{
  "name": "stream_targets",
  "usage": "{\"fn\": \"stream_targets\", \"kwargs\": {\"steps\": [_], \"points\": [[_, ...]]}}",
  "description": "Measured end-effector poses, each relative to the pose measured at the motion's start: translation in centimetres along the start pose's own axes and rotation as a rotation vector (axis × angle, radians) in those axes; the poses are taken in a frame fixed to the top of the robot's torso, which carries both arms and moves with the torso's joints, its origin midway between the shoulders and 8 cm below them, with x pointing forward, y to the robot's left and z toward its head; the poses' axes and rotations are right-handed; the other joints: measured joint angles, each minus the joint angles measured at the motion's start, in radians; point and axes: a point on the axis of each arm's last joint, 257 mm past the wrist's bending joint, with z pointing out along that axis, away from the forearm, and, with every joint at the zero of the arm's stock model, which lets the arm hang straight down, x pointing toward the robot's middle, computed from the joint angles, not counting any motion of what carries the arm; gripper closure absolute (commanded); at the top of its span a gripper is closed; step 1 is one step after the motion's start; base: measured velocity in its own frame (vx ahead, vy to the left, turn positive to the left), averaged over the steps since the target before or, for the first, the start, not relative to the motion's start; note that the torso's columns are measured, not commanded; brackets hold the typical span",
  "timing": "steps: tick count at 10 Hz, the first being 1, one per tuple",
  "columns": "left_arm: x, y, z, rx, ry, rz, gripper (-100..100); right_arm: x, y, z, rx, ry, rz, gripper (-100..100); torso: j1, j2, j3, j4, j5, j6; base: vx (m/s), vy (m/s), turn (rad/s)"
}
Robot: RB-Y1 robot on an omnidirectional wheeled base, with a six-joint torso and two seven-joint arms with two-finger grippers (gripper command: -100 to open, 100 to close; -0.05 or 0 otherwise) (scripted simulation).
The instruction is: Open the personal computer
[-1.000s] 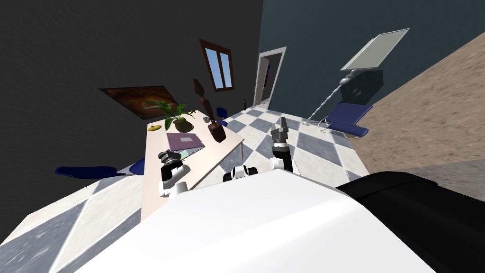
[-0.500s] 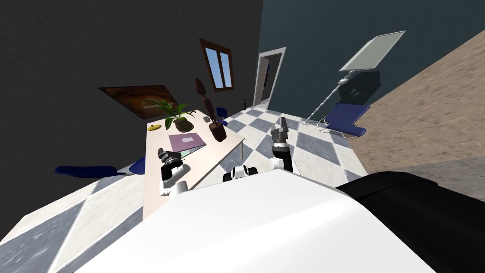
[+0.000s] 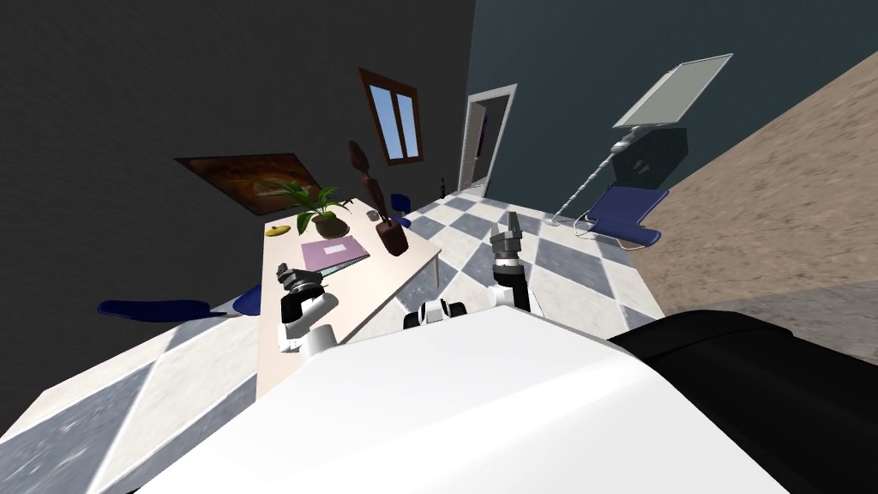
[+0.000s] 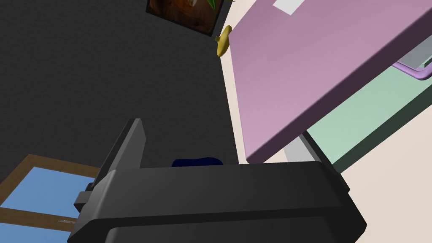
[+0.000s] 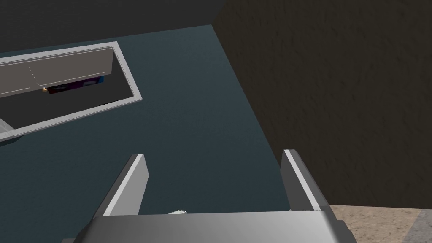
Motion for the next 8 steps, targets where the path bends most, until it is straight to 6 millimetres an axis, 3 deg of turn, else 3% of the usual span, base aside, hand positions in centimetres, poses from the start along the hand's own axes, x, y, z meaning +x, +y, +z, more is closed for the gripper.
{"fn": "stream_targets", "kwargs": {"steps": [2, 3, 8], "points": [[0.11, -1.00, 0.53, -0.003, -0.002, 0.001, -100, 0.00, 0.00, 0.00, 0.000, 0.000, 0.000, 0, 0.000, 0.000, 0.001, 0.000, 0.000, 0.000, -0.009, -0.012, -0.002], [0.08, -0.98, 0.55, -0.005, -0.003, 0.001, 0, 0.00, 0.00, 0.00, 0.000, 0.000, 0.000, 0, 0.001, 0.000, 0.000, 0.000, 0.001, 0.000, 0.000, 0.000, 0.000], [-0.11, -0.54, 0.44, -0.014, -0.007, 0.001, 0, 0.00, 0.00, 0.00, 0.000, 0.000, 0.000, 0, 0.000, 0.000, 0.000, -0.001, 0.000, 0.000, 0.000, 0.000, 0.000]]}}
